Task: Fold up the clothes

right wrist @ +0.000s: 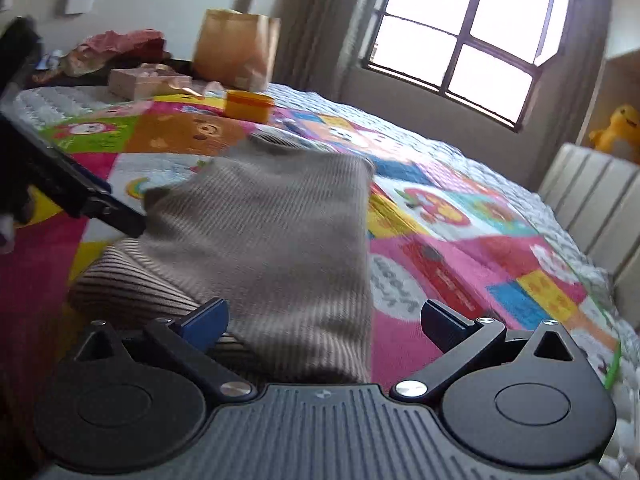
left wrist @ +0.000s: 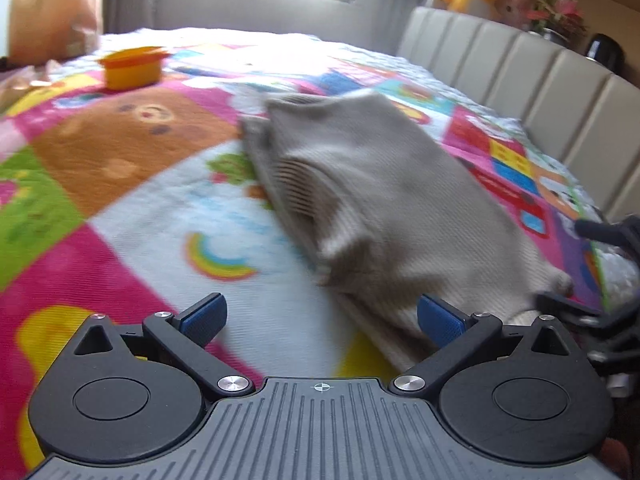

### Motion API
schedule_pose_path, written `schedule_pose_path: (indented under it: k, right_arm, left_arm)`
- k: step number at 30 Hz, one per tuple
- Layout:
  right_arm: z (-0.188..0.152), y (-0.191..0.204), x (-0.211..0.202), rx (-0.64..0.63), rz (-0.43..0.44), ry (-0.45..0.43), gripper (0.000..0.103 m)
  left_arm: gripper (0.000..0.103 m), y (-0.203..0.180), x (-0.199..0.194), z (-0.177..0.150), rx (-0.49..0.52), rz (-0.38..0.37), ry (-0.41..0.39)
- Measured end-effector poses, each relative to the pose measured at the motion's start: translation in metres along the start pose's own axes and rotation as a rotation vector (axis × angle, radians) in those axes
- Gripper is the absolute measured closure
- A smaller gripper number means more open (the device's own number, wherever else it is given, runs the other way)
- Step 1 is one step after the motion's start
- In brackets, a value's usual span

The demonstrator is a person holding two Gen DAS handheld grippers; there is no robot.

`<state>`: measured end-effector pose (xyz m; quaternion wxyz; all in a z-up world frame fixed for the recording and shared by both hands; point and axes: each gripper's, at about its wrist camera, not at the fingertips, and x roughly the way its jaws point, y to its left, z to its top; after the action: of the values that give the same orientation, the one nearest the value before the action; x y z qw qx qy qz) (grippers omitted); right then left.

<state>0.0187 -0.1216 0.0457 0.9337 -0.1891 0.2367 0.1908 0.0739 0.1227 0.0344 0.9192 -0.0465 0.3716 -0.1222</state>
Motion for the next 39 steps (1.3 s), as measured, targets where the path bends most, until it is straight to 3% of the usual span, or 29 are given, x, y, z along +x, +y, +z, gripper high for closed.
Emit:
schedule_pose_path:
  k: [4,8,10,11,12,15,17,22,28,33,39]
  right_arm:
    - [0.009,0.028,-0.014,-0.128,0.201,-0.036,0.001]
    - [-0.008,0.069,0.005,-0.360,0.184,0.013,0.015]
    - [-0.014,0.076,0.012,-0.413,0.162,0.003,0.018]
    - [-0.009,0.073,0.013,-0.376,0.160,0.000,0.021]
    - [-0.003,0.068,0.013,-0.333,0.161,-0.001,0.032]
    - [0.019,0.030,0.019,-0.053,0.212,0.029,0.033]
    - [0.025,0.012,0.024,0.054,0.239,0.041,0.033]
    - [0.022,0.002,0.027,0.122,0.275,0.077,0.033]
    - [0.022,0.003,0.022,0.092,0.253,0.067,0.033]
    - [0.011,0.026,-0.001,-0.159,0.131,-0.004,0.017]
    - [-0.014,0.046,0.008,-0.354,0.000,-0.005,0.017]
  left_arm:
    - [0.000,0.018,-0.008,0.001,-0.011,0.043,-0.011]
    - [0.000,0.023,-0.022,0.001,0.008,0.032,-0.026]
    - [0.000,0.019,-0.030,0.000,0.033,0.011,-0.034]
    - [0.000,0.016,-0.033,-0.001,0.056,-0.003,-0.040]
    - [0.000,0.012,-0.036,-0.002,0.080,-0.017,-0.045]
    - [0.000,-0.002,-0.045,-0.006,0.172,-0.078,-0.050]
    - [0.000,-0.013,-0.044,-0.010,0.236,-0.125,-0.041]
    - [0.000,-0.040,-0.020,-0.016,0.335,-0.140,0.009]
    - [0.000,-0.051,-0.003,-0.007,0.344,-0.125,0.012]
    - [0.000,-0.059,0.008,0.001,0.346,-0.113,0.006]
    - [0.000,-0.054,0.012,0.013,0.277,-0.142,0.003]
